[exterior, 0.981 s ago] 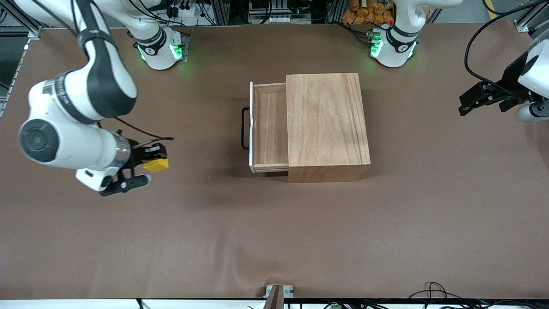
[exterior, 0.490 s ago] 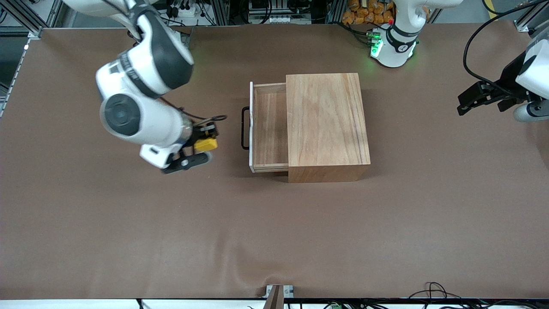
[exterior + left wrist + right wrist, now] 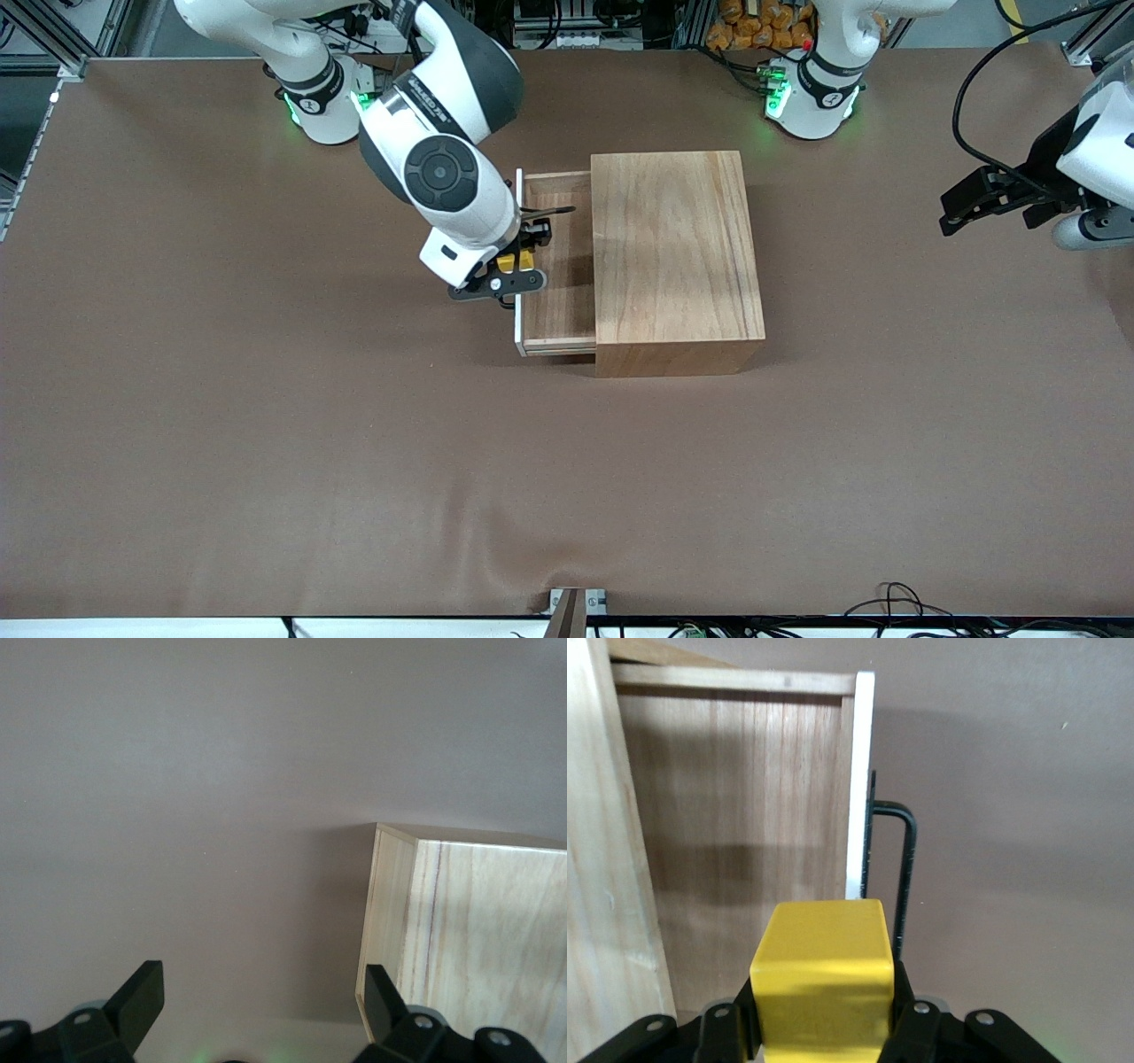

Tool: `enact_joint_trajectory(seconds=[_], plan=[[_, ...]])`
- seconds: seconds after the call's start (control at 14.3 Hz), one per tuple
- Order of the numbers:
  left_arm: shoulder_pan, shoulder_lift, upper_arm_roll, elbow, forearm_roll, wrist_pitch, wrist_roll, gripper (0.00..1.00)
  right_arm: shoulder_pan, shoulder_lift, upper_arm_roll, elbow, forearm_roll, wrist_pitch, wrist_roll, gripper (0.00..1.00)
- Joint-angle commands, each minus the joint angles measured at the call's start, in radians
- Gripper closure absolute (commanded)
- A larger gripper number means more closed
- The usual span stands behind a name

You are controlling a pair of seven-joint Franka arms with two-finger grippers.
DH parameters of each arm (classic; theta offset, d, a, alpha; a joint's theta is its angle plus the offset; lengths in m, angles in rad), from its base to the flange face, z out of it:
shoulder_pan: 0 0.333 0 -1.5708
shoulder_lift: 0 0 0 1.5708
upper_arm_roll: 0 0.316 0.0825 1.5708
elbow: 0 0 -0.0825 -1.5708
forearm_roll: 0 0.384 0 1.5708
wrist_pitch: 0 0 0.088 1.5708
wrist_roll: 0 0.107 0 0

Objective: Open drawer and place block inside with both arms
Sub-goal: 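Carry the yellow cube with the right gripper over the open drawer, then lower the cube into the drawer and open the right gripper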

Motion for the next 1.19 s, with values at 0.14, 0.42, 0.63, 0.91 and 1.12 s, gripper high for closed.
enact_joint_trajectory(seconds=[0.14, 0.42, 0.63, 0.91, 1.12], plan=[[0.002, -0.008, -0.010, -0.013, 0.015, -0.007, 0.006, 0.00, 0.037, -0.010, -0.011, -0.067, 0.012, 0.091, 0.043, 0.77], [0.002, -0.019, -0.010, -0.013, 0.015, -0.016, 0.006, 0.00, 0.060, 0.012, -0.011, -0.069, 0.013, 0.127, 0.056, 0.73], [0.002, -0.025, -0.010, -0.013, 0.015, -0.032, 0.005, 0.00, 0.074, 0.030, -0.011, -0.068, 0.015, 0.150, 0.073, 0.67], [0.002, -0.031, -0.010, -0.013, 0.015, -0.038, 0.005, 0.00, 0.097, 0.056, -0.011, -0.068, 0.013, 0.176, 0.101, 0.59], [0.002, -0.031, -0.010, -0.015, 0.015, -0.049, 0.005, 0.00, 0.100, 0.064, -0.012, -0.069, 0.012, 0.177, 0.116, 0.46]])
